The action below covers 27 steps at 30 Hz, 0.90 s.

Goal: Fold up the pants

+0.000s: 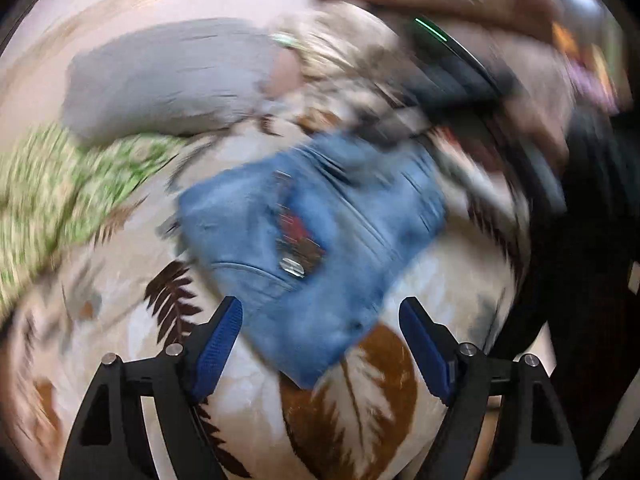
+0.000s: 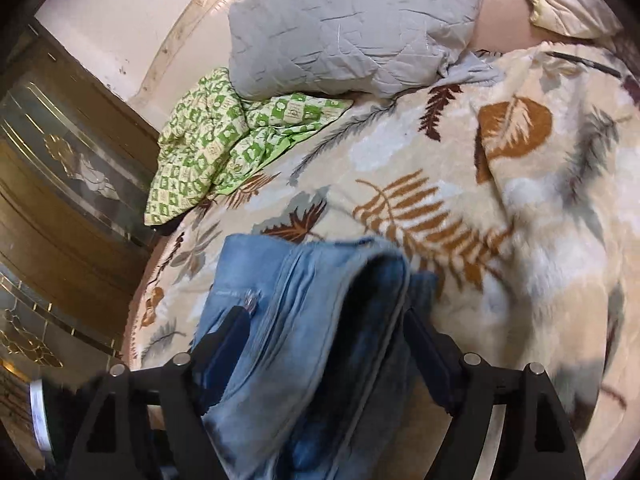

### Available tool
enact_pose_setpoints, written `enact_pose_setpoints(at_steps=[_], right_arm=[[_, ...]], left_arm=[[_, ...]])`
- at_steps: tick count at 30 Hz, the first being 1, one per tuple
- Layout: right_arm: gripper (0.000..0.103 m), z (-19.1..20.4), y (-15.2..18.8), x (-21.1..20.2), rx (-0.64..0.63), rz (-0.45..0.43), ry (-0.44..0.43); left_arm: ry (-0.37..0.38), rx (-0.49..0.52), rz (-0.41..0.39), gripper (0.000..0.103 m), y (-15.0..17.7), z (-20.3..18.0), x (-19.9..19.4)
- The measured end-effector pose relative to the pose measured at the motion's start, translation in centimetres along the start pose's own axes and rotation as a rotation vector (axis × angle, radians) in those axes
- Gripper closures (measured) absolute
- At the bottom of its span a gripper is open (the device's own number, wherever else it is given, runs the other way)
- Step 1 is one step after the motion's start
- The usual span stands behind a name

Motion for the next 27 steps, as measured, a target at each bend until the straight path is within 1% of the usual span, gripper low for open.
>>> enact_pose_setpoints(at_steps=[1,2,4,5,6,8,10,11,12,13,14,15,16,17,18,19,20,21,22,23,24,25,26,27], right_arm=[[0.022,0.2,0.5,-0.4,-0.003,-0.004,-0.004],[0.022,0.4,1.0,-0.8,-0.004,-0.003,-0.014],[0.022,1.0,1.9,-1.6,-0.007,0.002,-0.051],[0.022,1.4,2.3,-1.9,-0.013,0.005,-0.068],[0.022,1.8,2.6,-2.2,-0.022,0.005,-0.082],[0.022,2.8,3.3,-2.3,-0.044,0.021,-0.102],[0.022,4.0,4.2,-1.7,-0.072,0.056,-0.110],[0.023,4.3,4.6,-1.3,-0.080,0.070,-0.108],[0.028,4.5,5.1,-0.7,-0.085,0.087,-0.097],[0.038,4.5,5.4,-0.1,-0.084,0.103,-0.080],[0.045,4.5,5.7,0.1,-0.084,0.107,-0.080],[0.057,4.6,5.9,0.3,-0.091,0.101,-0.072],[0.065,4.4,6.0,0.3,-0.103,0.095,-0.051],[0.067,4.3,6.2,0.2,-0.115,0.091,-0.033],[0.072,4.1,6.2,0.1,-0.116,0.088,-0.030],[0.078,3.9,6.3,0.1,-0.112,0.089,-0.024],[0.079,3.5,6.5,0.0,-0.104,0.091,-0.021],[0.081,3.1,6.6,0.0,-0.088,0.091,-0.032],[0.089,2.6,6.6,-0.1,-0.076,0.090,-0.022],[0.089,2.2,6.6,-0.1,-0.071,0.088,-0.012],[0.089,2.0,6.6,0.0,-0.056,0.089,-0.025],[0.089,2.0,6.6,-0.1,-0.048,0.088,-0.031],[0.088,2.2,6.5,-0.2,-0.052,0.087,-0.031],[0.084,2.6,6.4,-0.7,-0.058,0.085,-0.023]], left_arm=[[0.005,-0.078,-0.020,0.014,-0.4,1.4,-0.2],[0.004,-0.187,-0.041,0.011,-0.7,3.3,-0.2],[0.015,-0.370,-0.061,0.009,-1.1,6.2,0.3],[0.036,-0.473,-0.053,0.009,-1.2,7.8,1.1],[0.055,-0.526,-0.048,0.009,-1.2,8.4,1.6],[0.123,-0.648,-0.022,0.009,-1.2,9.6,3.7],[0.155,-0.714,0.028,0.009,-0.8,9.8,5.7],[0.166,-0.730,0.064,0.009,-0.6,9.6,6.9],[0.171,-0.739,0.089,0.009,-0.3,9.3,7.8],[0.181,-0.742,0.125,0.009,0.0,8.7,9.0],[0.189,-0.738,0.142,0.010,0.0,8.1,9.5],[0.198,-0.727,0.155,0.010,0.2,7.5,10.0],[0.197,-0.708,0.159,0.028,0.2,7.1,10.4],[0.193,-0.690,0.166,0.044,0.4,6.8,10.6],[0.190,-0.690,0.167,0.058,0.5,6.9,10.6],[0.221,-0.708,0.155,0.069,0.7,7.1,10.4],[0.243,-0.723,0.151,0.071,0.8,7.4,10.3],[0.243,-0.723,0.155,0.073,1.1,7.5,10.2],[0.246,-0.717,0.159,0.073,1.2,7.5,10.2],[0.248,-0.710,0.156,0.073,1.2,7.4,10.2],[0.237,-0.692,0.156,0.071,1.0,7.3,10.1],[0.215,-0.675,0.146,0.062,0.7,7.1,9.8],[0.192,-0.674,0.138,0.056,0.6,7.2,9.5],[0.134,-0.665,0.125,0.038,0.4,7.3,8.9]])
Point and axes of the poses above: each gripper's, at about its wrist camera, not at the fingertips, and x roughly the way its jaws point, z to its left, y to its underside, the point moved 8 cm from there along x, roughly the way its jaws point
